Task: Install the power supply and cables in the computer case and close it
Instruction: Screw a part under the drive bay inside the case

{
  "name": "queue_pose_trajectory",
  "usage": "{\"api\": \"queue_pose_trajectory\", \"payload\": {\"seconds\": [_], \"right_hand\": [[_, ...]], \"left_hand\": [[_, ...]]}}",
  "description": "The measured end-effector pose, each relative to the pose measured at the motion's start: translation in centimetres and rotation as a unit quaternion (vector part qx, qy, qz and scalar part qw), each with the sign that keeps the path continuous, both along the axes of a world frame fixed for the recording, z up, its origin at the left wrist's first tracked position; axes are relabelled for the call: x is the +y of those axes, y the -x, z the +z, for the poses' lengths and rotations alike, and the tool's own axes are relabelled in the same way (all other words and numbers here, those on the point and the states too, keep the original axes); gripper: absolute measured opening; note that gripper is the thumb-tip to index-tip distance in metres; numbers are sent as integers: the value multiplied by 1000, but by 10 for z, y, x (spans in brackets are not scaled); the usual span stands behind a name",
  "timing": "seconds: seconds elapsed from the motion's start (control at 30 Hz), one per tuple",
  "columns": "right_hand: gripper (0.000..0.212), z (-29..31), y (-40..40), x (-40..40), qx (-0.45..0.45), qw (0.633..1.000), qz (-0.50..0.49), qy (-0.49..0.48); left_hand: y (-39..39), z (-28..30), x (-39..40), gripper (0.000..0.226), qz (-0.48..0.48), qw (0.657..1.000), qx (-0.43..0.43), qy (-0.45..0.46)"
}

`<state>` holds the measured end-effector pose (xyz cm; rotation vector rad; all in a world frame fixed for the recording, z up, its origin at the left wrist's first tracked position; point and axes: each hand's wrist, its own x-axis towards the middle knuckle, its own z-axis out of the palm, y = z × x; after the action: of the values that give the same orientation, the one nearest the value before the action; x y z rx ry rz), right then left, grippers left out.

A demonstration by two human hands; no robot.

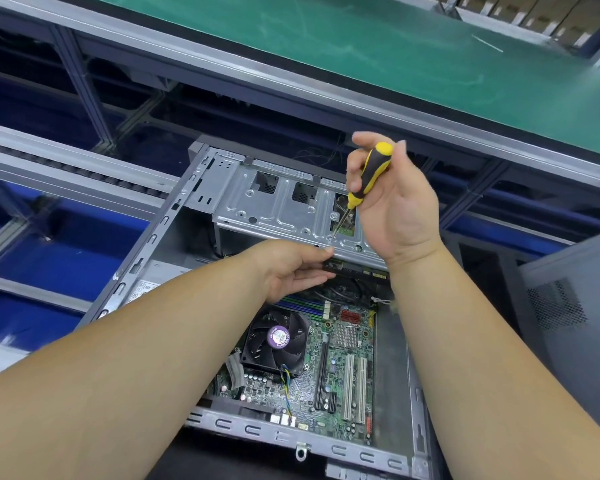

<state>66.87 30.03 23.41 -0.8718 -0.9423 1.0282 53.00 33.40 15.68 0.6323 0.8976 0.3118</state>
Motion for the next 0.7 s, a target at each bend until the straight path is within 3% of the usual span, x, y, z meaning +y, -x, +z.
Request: {"api": "queue_pose_trajectory", "payload": {"seconds": [0.1,0.2,0.3,0.4,0.53,0.7], "right_hand": [[28,-4,-2,-2,-10,1000,12,7],[4,-1,-4,0,-36,999,21,-5],[18,2,-7,2,-49,999,-5,5],[6,4,-2,2,-45,999,-3,10],[37,3,-1,-1,-4,1000,2,7],[8,1,-4,0,-29,1000,2,2]], "left_hand": [[0,0,1,11,0,1000,0,-1],[0,0,0,12,2,1000,0,1],[0,0,0,12,1,1000,0,-1],[0,0,0,12,-1,1000,1,-1],[0,1,0,10,1,1000,0,6],[0,1,0,10,1,1000,2,5]]}}
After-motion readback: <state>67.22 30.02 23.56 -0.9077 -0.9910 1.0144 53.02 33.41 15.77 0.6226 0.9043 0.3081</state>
